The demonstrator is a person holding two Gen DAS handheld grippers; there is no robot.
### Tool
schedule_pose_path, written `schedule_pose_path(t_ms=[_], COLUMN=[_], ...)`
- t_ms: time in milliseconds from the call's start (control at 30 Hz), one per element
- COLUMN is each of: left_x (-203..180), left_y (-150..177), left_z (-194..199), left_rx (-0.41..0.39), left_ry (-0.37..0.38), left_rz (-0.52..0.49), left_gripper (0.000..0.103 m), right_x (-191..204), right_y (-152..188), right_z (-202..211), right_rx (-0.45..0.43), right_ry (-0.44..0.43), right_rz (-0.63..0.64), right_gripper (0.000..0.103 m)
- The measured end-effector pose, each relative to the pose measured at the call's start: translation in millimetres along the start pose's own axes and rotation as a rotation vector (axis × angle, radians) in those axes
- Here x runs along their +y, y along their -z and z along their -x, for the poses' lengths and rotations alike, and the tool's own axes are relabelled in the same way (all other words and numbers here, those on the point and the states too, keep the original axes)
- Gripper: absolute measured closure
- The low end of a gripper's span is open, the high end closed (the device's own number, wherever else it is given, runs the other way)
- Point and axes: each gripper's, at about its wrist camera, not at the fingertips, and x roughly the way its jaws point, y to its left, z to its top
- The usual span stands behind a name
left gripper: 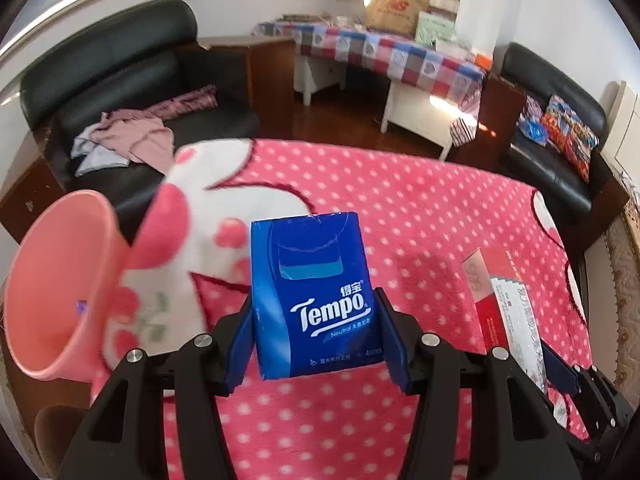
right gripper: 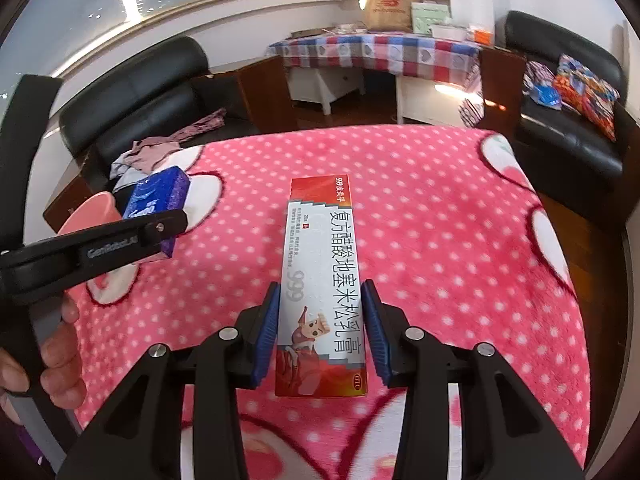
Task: Collect trash
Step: 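Carry the tissue pack and ointment box over the pink bucket with both grippers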
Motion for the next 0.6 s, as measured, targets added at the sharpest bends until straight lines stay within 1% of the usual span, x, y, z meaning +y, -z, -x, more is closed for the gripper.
schedule_pose_path(t_ms=[233,433,600], left_x=[31,62,91], left_y=[5,12,18], left_z=[39,64,81], left_rx=[-0.095,-0.150,-0.187], left_ry=[-0.037,-0.077,-0.111], left_rz=[0.024,0.054,0.085], left_gripper=[0.048,0.048,0.048], right_x=[39,80,109], right_y=[-12,-21,-25], right_z=[5,8,10], right_rx=[-0.036,-0.060,-0.071], right_ry=[-0.052,-0.108,-0.144], right_rz=[0.075,0.148,0.185], right_gripper=[0.062,0.062,0.062])
